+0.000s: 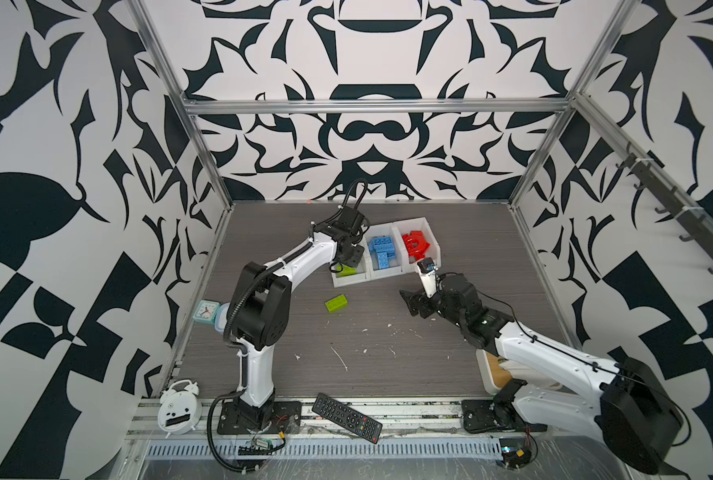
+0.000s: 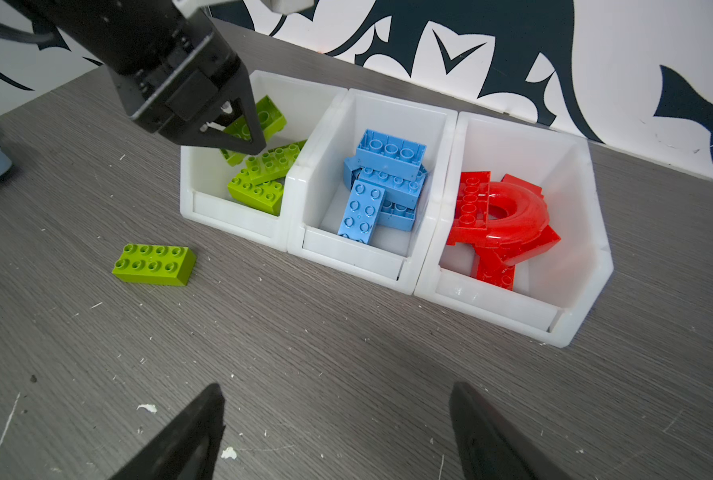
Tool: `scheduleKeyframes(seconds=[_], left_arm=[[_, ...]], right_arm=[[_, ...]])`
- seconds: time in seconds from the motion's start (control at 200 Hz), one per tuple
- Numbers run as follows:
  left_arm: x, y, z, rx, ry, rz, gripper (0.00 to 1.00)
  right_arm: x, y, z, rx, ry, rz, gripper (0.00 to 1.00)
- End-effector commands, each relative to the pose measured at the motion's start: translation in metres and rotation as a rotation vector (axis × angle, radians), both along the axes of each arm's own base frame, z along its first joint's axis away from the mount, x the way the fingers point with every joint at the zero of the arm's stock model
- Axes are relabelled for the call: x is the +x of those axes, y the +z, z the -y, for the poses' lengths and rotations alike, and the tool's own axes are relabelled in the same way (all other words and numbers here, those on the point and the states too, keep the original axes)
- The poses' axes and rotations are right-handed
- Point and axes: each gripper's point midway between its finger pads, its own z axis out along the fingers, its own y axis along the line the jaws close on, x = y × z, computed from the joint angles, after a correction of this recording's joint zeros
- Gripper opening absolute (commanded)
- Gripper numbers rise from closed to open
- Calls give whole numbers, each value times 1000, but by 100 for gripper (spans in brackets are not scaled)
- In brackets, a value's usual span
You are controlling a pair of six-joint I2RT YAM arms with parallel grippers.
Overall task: Sort the legos into containers by color
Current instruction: 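Lift the lime-green brick and drop it into the green compartment, then lower the left gripper to the last lime-green brick and grasp it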
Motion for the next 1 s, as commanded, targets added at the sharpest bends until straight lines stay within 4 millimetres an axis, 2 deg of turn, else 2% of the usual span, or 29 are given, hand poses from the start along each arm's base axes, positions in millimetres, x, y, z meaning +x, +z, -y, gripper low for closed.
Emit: scheduleKeyframes(seconds=[0.0, 0.2, 0.24, 0.355, 0.53, 0.605, 0.72, 0.84, 0.875, 0.895, 0.995], left_arm=[[6, -9, -6, 24, -6, -8, 34], [15, -15, -14, 27, 12, 1, 36], [16, -15, -16, 27, 20, 4, 42], [18, -6, -14, 5, 19, 29, 67], [12, 13, -22, 9, 35, 55, 78], [-3, 20, -21, -32, 16, 38, 80], [-40, 26, -10, -131, -69, -21, 84], [-84, 21, -6, -170, -142, -81, 84], [-94, 19, -7, -171, -151, -92, 84], [-99, 16, -8, -166, -154, -101, 88], [-120, 3, -16, -148, -160, -148, 89]], right_arm=[[3, 22, -1, 43, -2, 45, 87], [5, 19, -3, 37, -7, 33, 87], [5, 18, -2, 35, -9, 31, 87], [6, 17, -2, 30, -12, 31, 87], [6, 17, -3, 31, -8, 31, 88], [6, 16, -3, 28, -9, 30, 87], [6, 15, -3, 25, -6, 27, 88], [6, 14, -4, 25, -4, 25, 87], [6, 13, -4, 24, -3, 22, 87], [6, 12, -4, 24, -2, 21, 87], [7, 11, -5, 24, 1, 18, 87]])
